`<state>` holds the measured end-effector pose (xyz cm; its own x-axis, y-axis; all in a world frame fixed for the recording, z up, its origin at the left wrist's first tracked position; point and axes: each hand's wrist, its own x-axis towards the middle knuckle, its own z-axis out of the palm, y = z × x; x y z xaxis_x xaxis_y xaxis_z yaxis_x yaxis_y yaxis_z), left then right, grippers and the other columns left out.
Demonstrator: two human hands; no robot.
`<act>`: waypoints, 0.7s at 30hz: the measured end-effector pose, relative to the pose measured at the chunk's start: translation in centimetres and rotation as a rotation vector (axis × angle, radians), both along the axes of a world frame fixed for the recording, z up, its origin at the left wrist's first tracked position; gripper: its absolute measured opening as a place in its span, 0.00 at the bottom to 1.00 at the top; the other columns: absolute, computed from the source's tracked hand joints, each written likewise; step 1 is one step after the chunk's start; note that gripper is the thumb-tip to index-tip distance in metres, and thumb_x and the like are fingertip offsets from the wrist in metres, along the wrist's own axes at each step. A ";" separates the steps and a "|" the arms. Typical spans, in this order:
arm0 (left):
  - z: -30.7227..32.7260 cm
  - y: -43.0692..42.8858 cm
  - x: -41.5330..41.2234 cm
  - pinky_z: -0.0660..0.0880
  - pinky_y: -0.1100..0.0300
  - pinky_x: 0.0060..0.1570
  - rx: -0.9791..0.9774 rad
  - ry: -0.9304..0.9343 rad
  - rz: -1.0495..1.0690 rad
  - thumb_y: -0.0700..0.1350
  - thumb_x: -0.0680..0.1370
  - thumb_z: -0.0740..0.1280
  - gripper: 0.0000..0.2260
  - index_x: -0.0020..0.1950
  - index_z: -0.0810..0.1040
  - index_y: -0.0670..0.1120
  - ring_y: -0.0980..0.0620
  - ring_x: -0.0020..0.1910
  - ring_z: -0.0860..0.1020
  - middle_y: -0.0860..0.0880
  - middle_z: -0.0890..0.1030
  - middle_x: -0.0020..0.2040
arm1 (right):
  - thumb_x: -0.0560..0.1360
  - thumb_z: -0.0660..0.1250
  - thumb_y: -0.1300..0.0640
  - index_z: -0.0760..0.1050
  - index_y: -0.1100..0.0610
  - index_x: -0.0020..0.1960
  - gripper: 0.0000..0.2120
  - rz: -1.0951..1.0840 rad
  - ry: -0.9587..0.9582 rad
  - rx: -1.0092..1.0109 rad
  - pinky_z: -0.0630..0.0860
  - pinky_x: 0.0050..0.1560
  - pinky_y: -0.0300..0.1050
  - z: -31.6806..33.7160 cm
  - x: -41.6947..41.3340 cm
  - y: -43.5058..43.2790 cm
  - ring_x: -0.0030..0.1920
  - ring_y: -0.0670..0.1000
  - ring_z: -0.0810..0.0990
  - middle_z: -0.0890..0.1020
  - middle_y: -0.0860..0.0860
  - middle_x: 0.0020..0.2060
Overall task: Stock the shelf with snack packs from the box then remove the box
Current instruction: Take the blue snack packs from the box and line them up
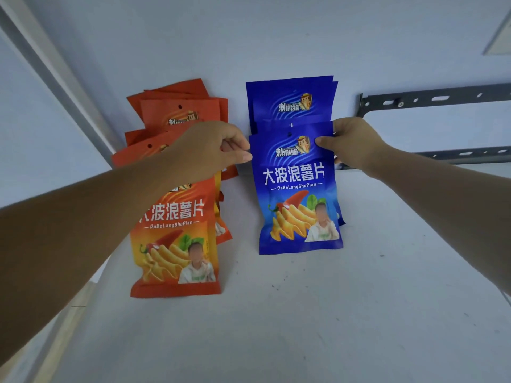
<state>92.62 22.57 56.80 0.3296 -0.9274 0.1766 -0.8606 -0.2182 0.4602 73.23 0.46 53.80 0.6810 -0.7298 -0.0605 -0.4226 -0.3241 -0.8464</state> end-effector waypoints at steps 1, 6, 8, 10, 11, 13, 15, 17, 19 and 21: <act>-0.1 0.1 -0.1 0.72 0.77 0.38 0.002 0.011 0.000 0.53 0.78 0.71 0.09 0.56 0.82 0.51 0.67 0.47 0.78 0.60 0.80 0.45 | 0.79 0.69 0.48 0.74 0.57 0.62 0.17 -0.004 0.005 0.003 0.78 0.41 0.39 -0.2 0.0 0.0 0.54 0.50 0.81 0.81 0.49 0.54; -0.2 0.2 -0.1 0.78 0.68 0.45 0.021 0.015 -0.010 0.50 0.78 0.71 0.09 0.57 0.82 0.51 0.63 0.45 0.80 0.61 0.80 0.45 | 0.78 0.69 0.48 0.75 0.60 0.61 0.18 -0.051 0.018 0.063 0.81 0.49 0.45 -0.7 -0.5 -0.4 0.57 0.52 0.83 0.83 0.51 0.57; -0.2 0.0 -0.1 0.78 0.68 0.44 0.023 0.026 -0.026 0.50 0.78 0.71 0.09 0.57 0.82 0.51 0.66 0.45 0.79 0.61 0.80 0.45 | 0.78 0.70 0.48 0.75 0.61 0.58 0.18 -0.073 0.014 0.069 0.81 0.47 0.44 -0.6 -0.6 -0.4 0.56 0.52 0.83 0.83 0.51 0.54; -0.3 -0.2 0.0 0.77 0.68 0.43 0.026 0.039 -0.040 0.50 0.78 0.71 0.09 0.57 0.82 0.50 0.68 0.44 0.79 0.60 0.80 0.45 | 0.78 0.69 0.48 0.75 0.60 0.56 0.16 -0.080 0.024 0.047 0.79 0.42 0.41 -0.4 -0.7 -0.2 0.54 0.50 0.82 0.82 0.49 0.52; -0.3 -0.4 0.0 0.77 0.68 0.43 0.026 0.046 -0.045 0.50 0.78 0.71 0.09 0.57 0.82 0.50 0.67 0.44 0.79 0.60 0.81 0.45 | 0.78 0.69 0.47 0.75 0.59 0.55 0.16 -0.077 0.029 0.036 0.77 0.40 0.40 -0.2 -0.8 -0.1 0.53 0.50 0.82 0.82 0.49 0.52; -0.3 -0.6 -0.1 0.78 0.69 0.43 0.025 0.061 -0.049 0.51 0.78 0.71 0.10 0.57 0.82 0.50 0.66 0.45 0.79 0.58 0.81 0.46 | 0.78 0.69 0.47 0.74 0.59 0.55 0.15 -0.064 0.030 0.015 0.77 0.39 0.39 0.1 -1.2 0.3 0.53 0.50 0.81 0.81 0.48 0.50; -0.4 -0.8 -0.1 0.78 0.69 0.42 0.029 0.089 -0.057 0.52 0.77 0.71 0.11 0.58 0.81 0.50 0.67 0.47 0.79 0.58 0.81 0.47 | 0.79 0.68 0.47 0.75 0.62 0.55 0.17 -0.044 0.033 -0.038 0.78 0.43 0.41 0.4 -1.6 0.6 0.52 0.50 0.81 0.81 0.45 0.45; -0.4 -1.0 -0.3 0.78 0.70 0.40 0.039 0.116 -0.063 0.53 0.77 0.71 0.12 0.58 0.80 0.50 0.68 0.48 0.78 0.58 0.81 0.48 | 0.79 0.68 0.47 0.77 0.63 0.56 0.18 -0.037 0.036 -0.106 0.77 0.43 0.42 0.6 -2.3 0.8 0.46 0.46 0.81 0.80 0.44 0.43; -0.4 -1.2 -0.5 0.76 0.72 0.38 0.044 0.140 -0.069 0.53 0.77 0.71 0.12 0.58 0.80 0.50 0.65 0.47 0.79 0.57 0.81 0.47 | 0.79 0.69 0.47 0.77 0.61 0.58 0.17 -0.047 0.036 -0.154 0.75 0.38 0.39 0.7 -3.0 0.9 0.42 0.41 0.79 0.82 0.45 0.44; -0.2 -1.3 -0.8 0.75 0.71 0.37 0.045 0.142 -0.078 0.53 0.77 0.72 0.12 0.58 0.81 0.50 0.60 0.47 0.81 0.56 0.82 0.47 | 0.79 0.69 0.46 0.77 0.59 0.58 0.16 -0.049 0.043 -0.188 0.74 0.36 0.38 0.9 -3.7 1.1 0.43 0.40 0.79 0.82 0.46 0.46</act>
<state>91.85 21.25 56.58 0.2754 -0.9570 0.0913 -0.8026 -0.1766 0.5697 69.48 1.52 54.67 0.6443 -0.7630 0.0520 -0.4761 -0.4534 -0.7535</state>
